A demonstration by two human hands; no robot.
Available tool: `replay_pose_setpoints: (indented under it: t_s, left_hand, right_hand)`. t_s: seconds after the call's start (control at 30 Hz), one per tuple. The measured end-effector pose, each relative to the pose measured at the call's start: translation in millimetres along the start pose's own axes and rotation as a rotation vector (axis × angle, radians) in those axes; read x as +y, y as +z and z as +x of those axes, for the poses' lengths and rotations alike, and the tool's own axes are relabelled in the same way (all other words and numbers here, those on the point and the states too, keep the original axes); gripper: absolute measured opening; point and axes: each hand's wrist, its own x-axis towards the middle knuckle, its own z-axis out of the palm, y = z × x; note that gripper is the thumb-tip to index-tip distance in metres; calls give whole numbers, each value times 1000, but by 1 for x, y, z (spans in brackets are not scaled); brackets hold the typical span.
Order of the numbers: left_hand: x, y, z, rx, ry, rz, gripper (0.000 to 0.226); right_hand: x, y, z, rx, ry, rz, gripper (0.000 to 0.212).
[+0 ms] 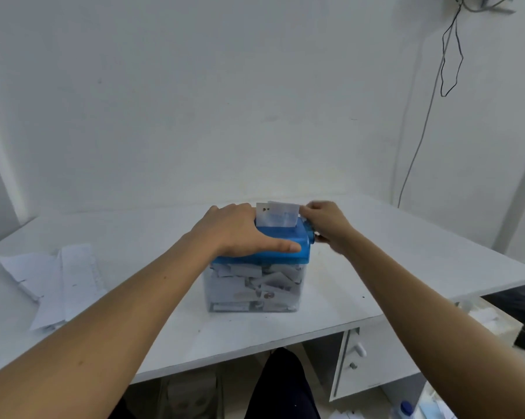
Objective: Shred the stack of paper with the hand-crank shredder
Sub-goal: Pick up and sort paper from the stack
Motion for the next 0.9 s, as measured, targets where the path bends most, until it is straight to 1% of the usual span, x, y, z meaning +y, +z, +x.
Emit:
replay_pose_setpoints:
  t_s: [0.1, 0.2, 0.27, 0.4, 0.5, 0.57, 0.63, 0.7, 0.73, 0.77, 0.83, 0.9]
  left_hand:
    - [0, 1, 1, 17, -17, 15, 87]
    - [2, 1, 0, 29, -28, 29, 75]
    - [2, 2, -1, 36, -33, 26, 74]
    - [0, 4, -1, 40, -44, 20, 90]
    - [-1, 4, -1, 32, -58, 24, 102]
    - [0, 4, 1, 13, -66, 45, 107]
    - [1, 2, 2, -28, -73, 79, 105]
    - [3, -2, 3, -70, -78, 93, 102]
    - [4, -4, 3, -77, -81, 88, 102]
    - [5, -5, 3, -78, -83, 87, 102]
    - [5, -5, 2, -85, -84, 77, 102]
    - [5, -4, 2, -82, -63, 72, 104]
  right_hand:
    - [27, 9, -5, -41, 82, 13, 26]
    - [43, 15, -19, -2, 90, 0, 23]
    - [48, 16, -28, 13, 93, -19, 25]
    - [52, 15, -43, 14, 64, -82, 33]
    - [53, 16, -58, -10, 96, -100, 38]
    - [50, 13, -75, -61, 135, -89, 39]
    - [42, 3, -92, -122, 139, -60, 40]
    - [21, -17, -110, -172, 141, 78, 43]
    - [7, -28, -115, -200, 128, 138, 44]
    - [-5, -38, -117, -231, 90, 139, 43]
    - [-21, -49, -114, -289, 7, 59, 37]
    - [-25, -53, -102, -298, -24, 97, 35]
